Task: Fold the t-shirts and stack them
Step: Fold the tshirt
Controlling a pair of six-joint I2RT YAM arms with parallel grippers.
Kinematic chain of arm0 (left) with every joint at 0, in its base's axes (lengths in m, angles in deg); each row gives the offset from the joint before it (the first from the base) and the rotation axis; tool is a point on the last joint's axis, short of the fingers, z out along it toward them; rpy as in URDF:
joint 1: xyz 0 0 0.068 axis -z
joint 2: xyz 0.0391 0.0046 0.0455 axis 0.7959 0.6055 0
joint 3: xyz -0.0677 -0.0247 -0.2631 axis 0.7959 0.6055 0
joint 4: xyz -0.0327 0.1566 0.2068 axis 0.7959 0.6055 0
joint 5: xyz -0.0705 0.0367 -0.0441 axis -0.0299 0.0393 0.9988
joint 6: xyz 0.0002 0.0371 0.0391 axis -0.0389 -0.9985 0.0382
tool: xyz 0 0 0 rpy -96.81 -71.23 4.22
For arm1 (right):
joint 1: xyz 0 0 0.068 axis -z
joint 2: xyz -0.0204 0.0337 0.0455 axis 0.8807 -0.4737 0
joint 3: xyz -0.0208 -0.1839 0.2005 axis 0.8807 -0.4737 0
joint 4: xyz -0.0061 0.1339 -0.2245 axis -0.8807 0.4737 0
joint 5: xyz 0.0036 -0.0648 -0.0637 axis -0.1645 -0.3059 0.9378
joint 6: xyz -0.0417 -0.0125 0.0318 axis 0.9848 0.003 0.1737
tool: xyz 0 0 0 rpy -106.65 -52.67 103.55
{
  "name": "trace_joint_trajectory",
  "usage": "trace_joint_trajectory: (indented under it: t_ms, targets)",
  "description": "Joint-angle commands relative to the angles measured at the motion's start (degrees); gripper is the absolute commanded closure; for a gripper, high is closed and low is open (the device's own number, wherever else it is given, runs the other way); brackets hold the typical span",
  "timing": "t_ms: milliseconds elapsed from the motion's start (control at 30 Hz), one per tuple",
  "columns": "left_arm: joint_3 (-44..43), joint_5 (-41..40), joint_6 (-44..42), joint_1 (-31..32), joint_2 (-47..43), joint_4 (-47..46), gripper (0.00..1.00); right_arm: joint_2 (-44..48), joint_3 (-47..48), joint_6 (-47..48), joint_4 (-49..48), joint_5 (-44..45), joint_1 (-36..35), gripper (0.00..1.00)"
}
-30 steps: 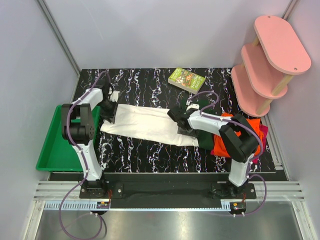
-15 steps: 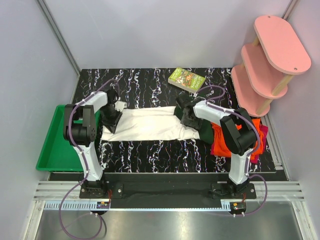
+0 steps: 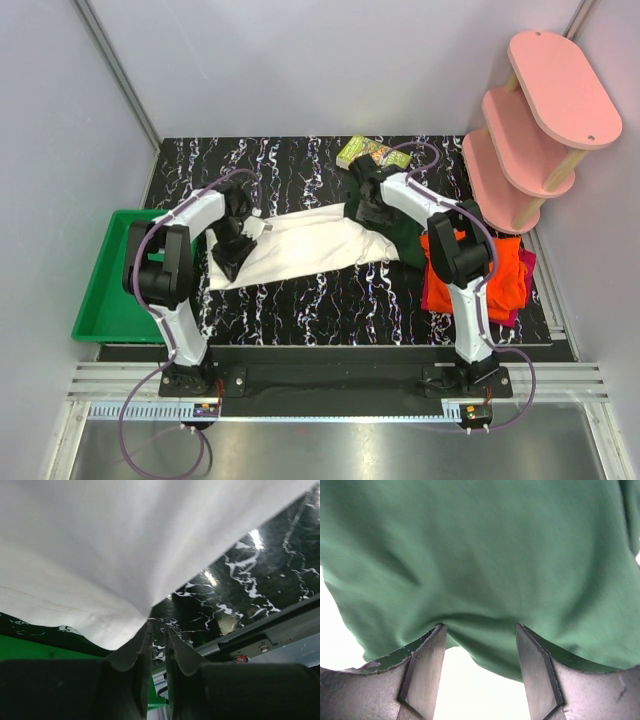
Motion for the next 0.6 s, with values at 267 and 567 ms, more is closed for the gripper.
trace_joint_trajectory:
  t_ms: [267,567]
  targets:
    - [-3.01,2.72,0.41,2.28,-7.75,-2.68,0.75,0.92,7.52,1.91,0.49,3.94,1.01,0.32]
    - [-8.72,7.46,9.99,-2.20,-6.79,-13.58,0.76,21.14,-17.80,-0.90,-12.18,10.71,0.48,1.00]
